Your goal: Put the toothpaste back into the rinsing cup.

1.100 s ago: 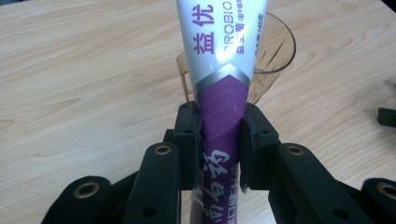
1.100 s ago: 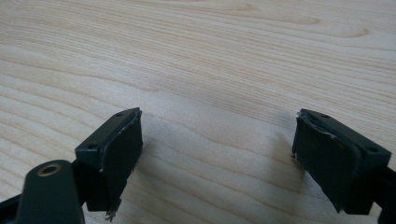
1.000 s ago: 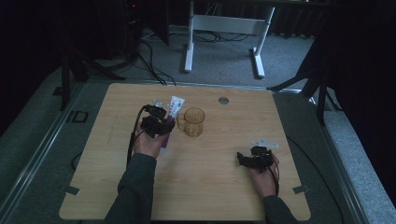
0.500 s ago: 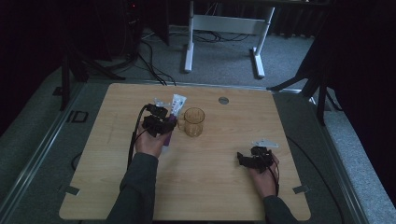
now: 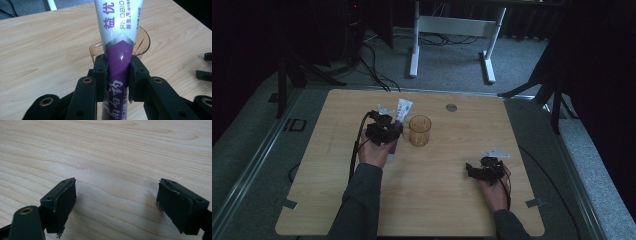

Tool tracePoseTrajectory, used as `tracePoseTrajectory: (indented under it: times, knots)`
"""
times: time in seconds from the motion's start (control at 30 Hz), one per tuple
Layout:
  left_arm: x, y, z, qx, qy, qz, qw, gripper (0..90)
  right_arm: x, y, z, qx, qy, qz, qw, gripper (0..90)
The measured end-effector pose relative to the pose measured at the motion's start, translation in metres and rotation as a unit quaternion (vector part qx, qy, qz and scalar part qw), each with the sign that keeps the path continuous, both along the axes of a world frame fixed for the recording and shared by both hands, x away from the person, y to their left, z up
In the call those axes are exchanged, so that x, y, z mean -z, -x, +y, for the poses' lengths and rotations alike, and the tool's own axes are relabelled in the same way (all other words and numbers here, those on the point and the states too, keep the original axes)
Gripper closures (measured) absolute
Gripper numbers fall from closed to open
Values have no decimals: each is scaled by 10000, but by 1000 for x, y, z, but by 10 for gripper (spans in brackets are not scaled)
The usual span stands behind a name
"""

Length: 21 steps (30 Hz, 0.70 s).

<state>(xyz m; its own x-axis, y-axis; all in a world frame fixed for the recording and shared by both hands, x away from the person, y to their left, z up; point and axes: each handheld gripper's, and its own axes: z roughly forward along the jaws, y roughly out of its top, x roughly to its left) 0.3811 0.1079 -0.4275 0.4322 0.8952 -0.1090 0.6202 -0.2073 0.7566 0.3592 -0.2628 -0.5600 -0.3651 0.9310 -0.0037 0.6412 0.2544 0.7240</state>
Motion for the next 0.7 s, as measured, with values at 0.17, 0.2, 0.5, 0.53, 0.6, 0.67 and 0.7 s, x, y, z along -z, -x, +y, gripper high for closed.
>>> tracePoseTrajectory:
  times: [0.17,0.2,0.5,0.53,0.6,0.67,0.7]
  knots:
    - [1,-1,-1,1,90,1,10000,716,0,0,0,-1,2,-1,10000,160]
    - [1,-1,-1,1,90,1,10000,716,0,0,0,0,0,0,10000,160]
    - [1,-6,-3,-24,254,-64,9997,716,0,0,0,-4,3,-3,10000,161]
    - [1,-7,-2,-31,271,-65,9996,716,0,0,0,-2,2,-1,10000,160]
    - [1,-8,-2,-53,322,-67,9994,716,0,0,0,-1,2,-2,10000,160]
    - [0,-9,-3,-78,367,-79,9993,716,0,0,0,-2,3,-2,10000,161]
    - [0,-9,-3,-78,370,-96,9992,716,0,0,0,-3,5,-5,10000,161]
